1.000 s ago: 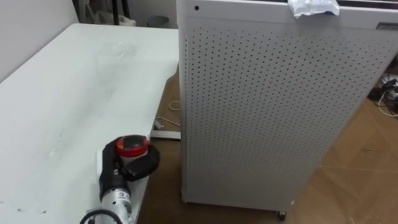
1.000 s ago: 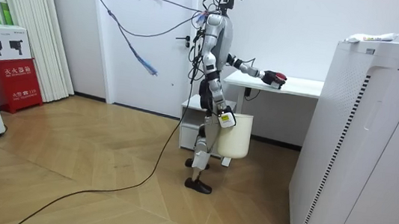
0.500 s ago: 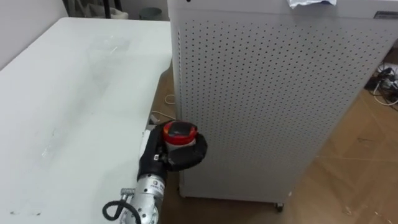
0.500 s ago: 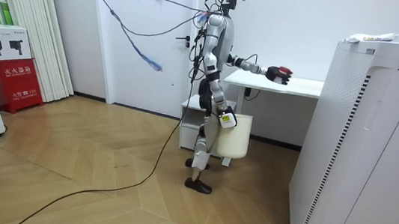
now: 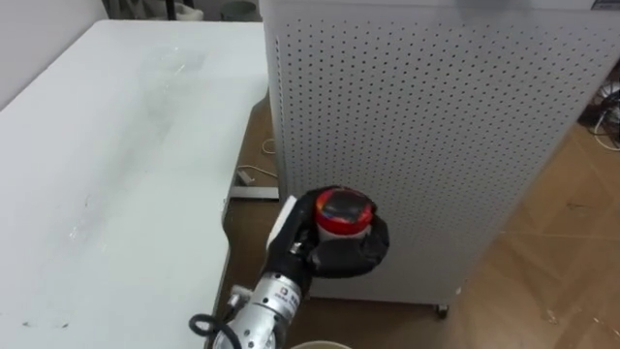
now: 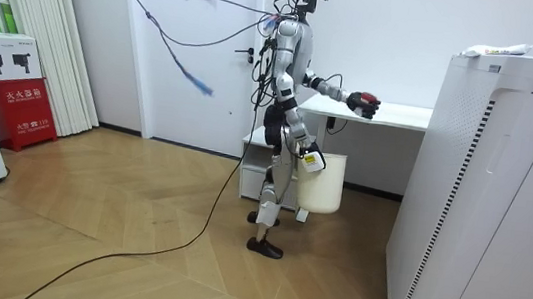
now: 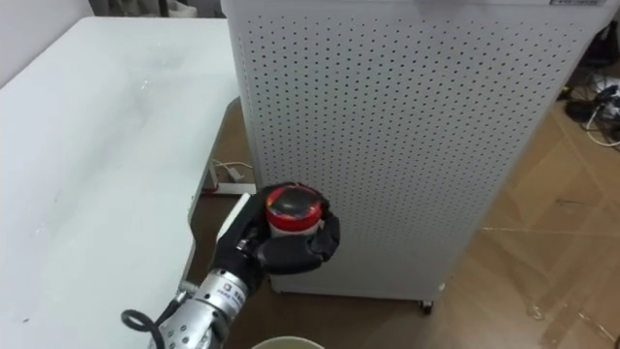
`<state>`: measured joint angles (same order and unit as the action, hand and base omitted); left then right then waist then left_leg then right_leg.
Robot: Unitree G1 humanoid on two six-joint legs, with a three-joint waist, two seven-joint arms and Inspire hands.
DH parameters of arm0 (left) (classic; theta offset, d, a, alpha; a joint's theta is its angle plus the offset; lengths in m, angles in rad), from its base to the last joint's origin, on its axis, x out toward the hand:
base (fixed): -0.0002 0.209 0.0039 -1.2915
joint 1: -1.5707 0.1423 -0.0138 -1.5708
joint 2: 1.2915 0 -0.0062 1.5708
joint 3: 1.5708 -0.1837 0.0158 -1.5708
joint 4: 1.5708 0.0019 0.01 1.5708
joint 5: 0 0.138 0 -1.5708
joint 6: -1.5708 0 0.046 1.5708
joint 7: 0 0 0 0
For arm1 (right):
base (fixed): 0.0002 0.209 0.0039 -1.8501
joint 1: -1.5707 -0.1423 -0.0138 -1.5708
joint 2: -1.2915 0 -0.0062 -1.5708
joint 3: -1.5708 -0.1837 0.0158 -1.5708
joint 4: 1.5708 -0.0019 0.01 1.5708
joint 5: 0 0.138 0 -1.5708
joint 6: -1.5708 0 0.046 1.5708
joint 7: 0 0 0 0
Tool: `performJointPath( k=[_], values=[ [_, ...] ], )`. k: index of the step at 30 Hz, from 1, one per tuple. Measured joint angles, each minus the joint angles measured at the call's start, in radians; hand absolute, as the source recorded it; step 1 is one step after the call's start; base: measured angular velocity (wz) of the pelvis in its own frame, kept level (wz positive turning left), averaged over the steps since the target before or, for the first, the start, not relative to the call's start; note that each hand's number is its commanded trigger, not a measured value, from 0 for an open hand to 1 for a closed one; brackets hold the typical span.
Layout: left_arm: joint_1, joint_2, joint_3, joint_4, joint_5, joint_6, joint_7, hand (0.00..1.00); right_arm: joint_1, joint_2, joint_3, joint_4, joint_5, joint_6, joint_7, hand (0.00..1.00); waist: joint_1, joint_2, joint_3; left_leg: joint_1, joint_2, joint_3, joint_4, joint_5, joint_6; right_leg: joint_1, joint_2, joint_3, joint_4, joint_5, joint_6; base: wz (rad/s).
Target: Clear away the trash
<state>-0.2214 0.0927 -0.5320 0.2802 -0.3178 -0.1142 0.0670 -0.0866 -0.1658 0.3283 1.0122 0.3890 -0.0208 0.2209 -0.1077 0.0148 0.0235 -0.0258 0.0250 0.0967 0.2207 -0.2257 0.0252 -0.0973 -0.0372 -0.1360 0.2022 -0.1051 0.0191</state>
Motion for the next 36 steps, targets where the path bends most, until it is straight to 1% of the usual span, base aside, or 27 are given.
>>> performJointPath(
  k=[2, 4, 6, 7, 8, 9, 11, 13, 16, 19, 20, 21, 22, 23, 26, 29, 36],
  values=[
    [0.018, 0.010, -0.026, 0.041, -0.001, 0.000, -0.029, 1.00, -0.004, -0.003, -0.001, 0.000, 0.008, 0.000, 0.000, 1.00, 0.001, 0.001, 0.0002, -0.009, 0.000, 0.003, 0.001, 0.000, 0.000, -0.011, 0.000, 0.001, 0.002, 0.000, 0.000, -0.02],
    [0.027, 0.010, -0.038, 0.080, -0.001, 0.001, -0.041, 1.00, -0.011, -0.003, 0.000, 0.000, 0.007, 0.000, -0.003, 1.00, 0.002, 0.002, 0.0003, -0.025, 0.000, 0.004, 0.006, 0.000, 0.000, -0.026, -0.001, 0.001, 0.006, 0.000, 0.000, 0.02],
    [0.029, 0.010, -0.047, 0.118, 0.020, 0.001, -0.052, 1.00, -0.021, -0.002, -0.001, 0.000, 0.007, -0.001, -0.003, 1.00, 0.004, 0.007, 0.0031, -0.047, 0.000, 0.006, 0.017, 0.000, 0.000, -0.049, -0.003, 0.002, 0.019, 0.001, -0.001, 0.00],
    [0.032, 0.012, -0.049, 0.140, 0.030, 0.001, -0.061, 1.00, -0.030, -0.001, -0.001, 0.000, 0.007, -0.002, -0.003, 1.00, 0.005, 0.012, 0.0056, -0.056, -0.001, 0.008, 0.018, 0.001, 0.001, -0.061, -0.004, 0.003, 0.022, 0.001, -0.001, -0.06],
    [0.033, 0.011, -0.053, 0.170, 0.029, -0.001, -0.065, 1.00, -0.040, -0.001, -0.001, 0.003, 0.007, -0.003, -0.003, 1.00, 0.003, 0.019, 0.0104, -0.060, -0.001, 0.010, 0.020, 0.001, 0.002, -0.065, -0.006, 0.002, 0.023, 0.001, -0.001, -0.03],
    [0.033, 0.009, -0.053, 0.193, 0.029, -0.002, -0.072, 1.00, -0.047, -0.001, -0.001, 0.007, 0.007, -0.003, -0.003, 1.00, 0.002, 0.023, 0.0121, -0.061, -0.002, 0.011, 0.019, 0.001, 0.002, -0.066, -0.006, 0.002, 0.023, 0.001, -0.001, -0.05],
    [0.033, 0.009, -0.062, 0.275, 0.029, -0.002, -0.081, 1.00, -0.073, 0.000, -0.001, 0.014, 0.007, -0.005, -0.009, 1.00, 0.002, 0.036, 0.0123, -0.077, -0.002, 0.021, 0.020, 0.003, 0.004, -0.096, -0.008, 0.005, 0.043, 0.001, -0.001, -0.12],
    [0.033, 0.009, -0.066, 0.311, 0.030, -0.001, -0.082, 1.00, -0.094, 0.001, -0.001, 0.015, 0.007, -0.012, -0.015, 1.00, 0.003, 0.040, 0.0130, -0.105, -0.003, 0.032, 0.027, 0.005, 0.007, -0.131, -0.011, 0.011, 0.056, 0.001, -0.001, -0.12],
    [0.035, 0.013, -0.073, 0.336, 0.038, -0.001, -0.107, 1.00, -0.100, -0.002, -0.005, 0.015, 0.007, -0.023, -0.021, 1.00, 0.003, 0.047, 0.0160, -0.127, -0.005, 0.039, 0.037, 0.005, 0.007, -0.157, -0.013, 0.021, 0.068, 0.001, -0.002, -0.08],
    [0.036, 0.016, -0.073, 0.338, 0.037, -0.002, -0.123, 1.00, -0.100, -0.005, -0.006, 0.014, 0.005, -0.027, -0.021, 1.00, 0.001, 0.050, 0.0149, -0.138, -0.006, 0.046, 0.038, 0.006, 0.009, -0.176, -0.013, 0.029, 0.078, 0.001, -0.002, -0.07],
    [0.039, 0.017, -0.078, 0.344, 0.037, -0.002, -0.125, 0.93, -0.099, -0.005, -0.006, 0.016, 0.002, -0.031, -0.021, 1.00, -0.005, 0.053, 0.0147, -0.139, -0.005, 0.047, 0.039, 0.006, 0.009, -0.177, -0.014, 0.028, 0.081, 0.001, -0.002, -0.05],
    [0.040, 0.018, -0.085, 0.351, 0.037, -0.002, -0.128, 0.63, -0.100, -0.007, -0.007, 0.021, 0.001, -0.036, -0.021, 1.00, -0.011, 0.056, 0.0154, -0.139, -0.006, 0.047, 0.039, 0.006, 0.009, -0.181, -0.015, 0.027, 0.086, 0.001, -0.002, 0.00],
    [0.040, 0.018, -0.087, 0.358, 0.037, -0.003, -0.129, 0.21, -0.100, -0.008, -0.007, 0.025, 0.001, -0.039, -0.022, 1.00, -0.012, 0.058, 0.0155, -0.139, -0.006, 0.047, 0.039, 0.006, 0.009, -0.183, -0.016, 0.024, 0.090, 0.001, -0.002, 0.00],
    [0.040, 0.016, -0.087, 0.374, 0.038, -0.003, -0.129, 0.00, -0.100, -0.008, -0.008, 0.036, 0.002, -0.045, -0.022, 1.00, -0.015, 0.060, 0.0147, -0.141, -0.006, 0.049, 0.039, 0.006, 0.010, -0.186, -0.017, 0.023, 0.092, 0.001, -0.002, 0.00],
    [0.041, 0.015, -0.091, 0.411, 0.038, -0.003, -0.128, 0.00, -0.101, -0.008, -0.016, 0.046, 0.004, -0.045, -0.030, 1.00, -0.027, 0.062, 0.0140, -0.154, -0.012, 0.055, 0.041, 0.009, 0.015, -0.209, -0.025, 0.022, 0.110, -0.003, -0.006, -0.04],
    [0.044, 0.016, -0.095, 0.423, 0.049, -0.003, -0.129, 0.00, -0.101, -0.009, -0.019, 0.074, 0.001, -0.051, -0.037, 1.00, -0.028, 0.063, 0.0143, -0.170, -0.017, 0.063, 0.053, 0.010, 0.016, -0.229, -0.032, 0.023, 0.125, -0.004, -0.007, -0.04],
    [0.044, 0.015, -0.099, 0.429, 0.074, -0.006, -0.145, 0.00, -0.099, -0.008, -0.016, 0.106, 0.001, -0.051, -0.038, 1.00, -0.026, 0.062, 0.0144, -0.181, -0.025, 0.076, 0.053, 0.012, 0.020, -0.257, -0.041, 0.033, 0.155, -0.012, -0.007, -0.01]
  ],
)
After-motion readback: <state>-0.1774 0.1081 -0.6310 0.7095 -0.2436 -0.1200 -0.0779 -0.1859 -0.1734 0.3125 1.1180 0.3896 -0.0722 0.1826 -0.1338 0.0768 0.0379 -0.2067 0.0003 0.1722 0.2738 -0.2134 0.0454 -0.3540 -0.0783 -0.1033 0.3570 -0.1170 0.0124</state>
